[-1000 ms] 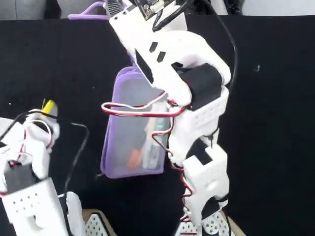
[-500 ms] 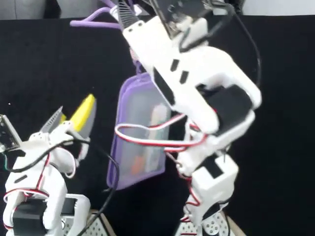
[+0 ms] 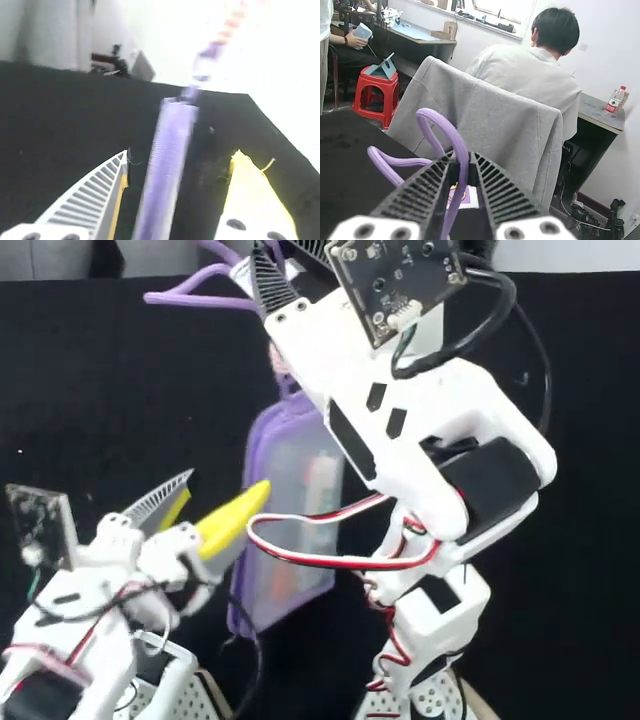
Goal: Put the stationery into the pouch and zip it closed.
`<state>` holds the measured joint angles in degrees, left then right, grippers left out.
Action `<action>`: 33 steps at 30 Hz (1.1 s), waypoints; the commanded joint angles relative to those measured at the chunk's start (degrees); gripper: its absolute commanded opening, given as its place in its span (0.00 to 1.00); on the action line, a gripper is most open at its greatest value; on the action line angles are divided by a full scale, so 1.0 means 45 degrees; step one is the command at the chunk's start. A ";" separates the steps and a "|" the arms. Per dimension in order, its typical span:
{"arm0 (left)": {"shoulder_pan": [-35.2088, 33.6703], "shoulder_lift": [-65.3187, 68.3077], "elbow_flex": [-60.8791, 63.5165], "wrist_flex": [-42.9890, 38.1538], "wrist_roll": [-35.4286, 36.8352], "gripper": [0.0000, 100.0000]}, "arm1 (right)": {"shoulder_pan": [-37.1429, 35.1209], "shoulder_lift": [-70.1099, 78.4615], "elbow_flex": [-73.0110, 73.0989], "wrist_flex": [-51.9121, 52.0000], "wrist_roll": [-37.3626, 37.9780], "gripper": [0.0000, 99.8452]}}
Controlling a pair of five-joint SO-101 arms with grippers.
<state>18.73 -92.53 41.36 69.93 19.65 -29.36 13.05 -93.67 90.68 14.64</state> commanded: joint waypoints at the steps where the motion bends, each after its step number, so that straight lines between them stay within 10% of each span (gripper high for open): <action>1: 0.0889 -0.0039 -0.1006 0.0410 -0.0586 0.31 | 0.0156 -0.0635 -0.0440 0.0020 -0.0039 0.01; 33: 0.3038 0.0098 0.2960 -0.3946 -0.2325 0.23 | -0.0879 -0.2393 -0.0400 0.2227 -0.0039 0.01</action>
<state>28.75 -92.35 55.08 53.58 11.74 -32.44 4.44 -93.93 99.21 14.64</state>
